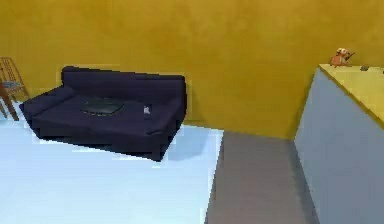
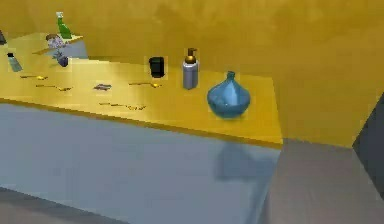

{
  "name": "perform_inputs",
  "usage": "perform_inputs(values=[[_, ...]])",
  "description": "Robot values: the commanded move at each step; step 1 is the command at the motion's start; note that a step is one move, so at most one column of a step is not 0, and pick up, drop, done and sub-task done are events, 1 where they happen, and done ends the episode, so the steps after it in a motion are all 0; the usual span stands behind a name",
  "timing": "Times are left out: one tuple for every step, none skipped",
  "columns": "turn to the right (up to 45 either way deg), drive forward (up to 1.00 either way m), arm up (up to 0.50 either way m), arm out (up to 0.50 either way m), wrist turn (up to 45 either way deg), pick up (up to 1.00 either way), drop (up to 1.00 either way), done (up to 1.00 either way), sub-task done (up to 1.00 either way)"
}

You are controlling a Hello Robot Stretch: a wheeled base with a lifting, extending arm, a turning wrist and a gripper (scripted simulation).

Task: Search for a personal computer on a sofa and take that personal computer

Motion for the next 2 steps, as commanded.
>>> perform_inputs(values=[[-45.0,0.00,0.00,0.00,0.0,0.00,0.00,0.00,0.00],[-9.0,0.00,0.00,0.00,0.0,0.00,0.00,0.00,0.00]])
